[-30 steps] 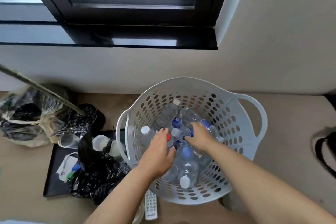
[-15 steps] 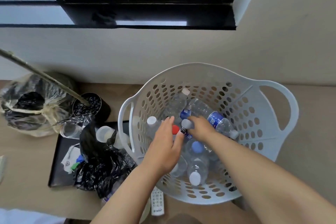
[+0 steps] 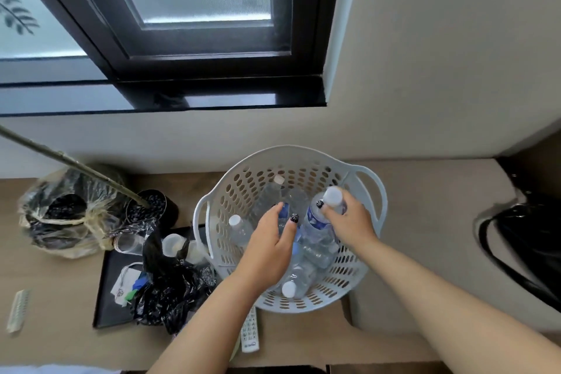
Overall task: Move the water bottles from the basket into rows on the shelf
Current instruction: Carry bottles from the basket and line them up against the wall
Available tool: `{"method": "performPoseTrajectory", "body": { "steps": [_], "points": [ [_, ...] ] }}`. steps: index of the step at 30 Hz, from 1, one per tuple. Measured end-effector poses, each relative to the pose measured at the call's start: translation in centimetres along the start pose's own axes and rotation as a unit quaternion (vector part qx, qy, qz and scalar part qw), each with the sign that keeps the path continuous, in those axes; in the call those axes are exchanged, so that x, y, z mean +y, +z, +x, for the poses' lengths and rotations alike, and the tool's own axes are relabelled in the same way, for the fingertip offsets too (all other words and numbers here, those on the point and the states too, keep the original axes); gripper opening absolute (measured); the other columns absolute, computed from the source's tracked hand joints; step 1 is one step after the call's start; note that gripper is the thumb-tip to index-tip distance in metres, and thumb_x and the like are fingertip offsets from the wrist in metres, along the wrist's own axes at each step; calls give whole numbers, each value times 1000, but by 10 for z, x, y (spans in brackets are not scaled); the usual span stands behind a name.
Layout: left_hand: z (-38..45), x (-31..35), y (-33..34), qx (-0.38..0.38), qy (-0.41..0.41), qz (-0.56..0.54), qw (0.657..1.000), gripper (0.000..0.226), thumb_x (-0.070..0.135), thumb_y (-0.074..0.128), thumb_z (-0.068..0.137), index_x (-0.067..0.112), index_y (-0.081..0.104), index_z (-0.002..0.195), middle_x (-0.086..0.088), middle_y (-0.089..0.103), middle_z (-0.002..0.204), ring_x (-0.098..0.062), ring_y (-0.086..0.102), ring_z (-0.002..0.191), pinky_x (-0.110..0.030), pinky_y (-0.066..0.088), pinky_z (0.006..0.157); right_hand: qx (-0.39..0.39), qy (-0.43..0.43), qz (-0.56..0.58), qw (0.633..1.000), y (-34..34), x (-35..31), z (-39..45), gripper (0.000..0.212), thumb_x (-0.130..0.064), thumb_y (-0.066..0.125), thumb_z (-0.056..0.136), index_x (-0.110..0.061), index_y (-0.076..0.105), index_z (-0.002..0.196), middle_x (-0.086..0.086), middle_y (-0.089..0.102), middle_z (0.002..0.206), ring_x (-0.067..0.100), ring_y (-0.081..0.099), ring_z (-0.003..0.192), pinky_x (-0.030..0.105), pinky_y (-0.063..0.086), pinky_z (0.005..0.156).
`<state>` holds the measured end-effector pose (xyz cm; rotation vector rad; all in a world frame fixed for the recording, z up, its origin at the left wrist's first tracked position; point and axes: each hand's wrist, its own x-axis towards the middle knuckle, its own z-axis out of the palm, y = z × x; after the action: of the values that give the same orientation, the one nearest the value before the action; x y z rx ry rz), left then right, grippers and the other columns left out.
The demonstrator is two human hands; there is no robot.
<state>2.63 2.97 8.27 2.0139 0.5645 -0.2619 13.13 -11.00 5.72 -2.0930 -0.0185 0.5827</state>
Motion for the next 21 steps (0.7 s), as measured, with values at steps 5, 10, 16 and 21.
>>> {"method": "performPoseTrajectory", "body": {
  "steps": [5, 10, 16, 21],
  "points": [
    [-28, 39, -14, 13, 23, -35, 999, 56, 38, 40, 101, 23, 23, 152, 10, 38, 147, -1, 37, 128, -23, 29, 105, 42, -53, 6, 998, -66, -70, -41, 25, -28, 68, 86, -23, 64, 111, -5, 67, 100, 15, 60, 95, 25, 40, 76],
    [-54, 74, -25, 37, 60, -14, 997, 62, 39, 47, 98, 24, 21, 153, 9, 27, 157, -8, 26, 143, -34, 25, 118, 26, -91, 7, 996, -117, -127, -79, 10, -33, 70, 84, -35, 60, 85, -4, 70, 88, 20, 66, 83, 35, 54, 77],
    [-83, 108, -30, 45, 119, -72, 989, 97, 61, 67, 73, 33, 18, 152, 13, 25, 157, -6, 26, 142, -41, 27, 118, -18, -57, 82, 995, -151, -176, -115, 11, -30, 73, 82, -29, 63, 84, 1, 70, 100, 27, 68, 97, 52, 57, 85],
    [-98, 124, -25, 64, 175, -123, 975, 107, 57, 78, 66, 33, 19, 151, 19, 36, 150, 2, 34, 137, -38, 34, 115, -79, -54, 75, 993, -158, -200, -144, 11, -28, 71, 84, -24, 64, 91, 11, 70, 107, 33, 68, 97, 53, 56, 87]
  ]
}}
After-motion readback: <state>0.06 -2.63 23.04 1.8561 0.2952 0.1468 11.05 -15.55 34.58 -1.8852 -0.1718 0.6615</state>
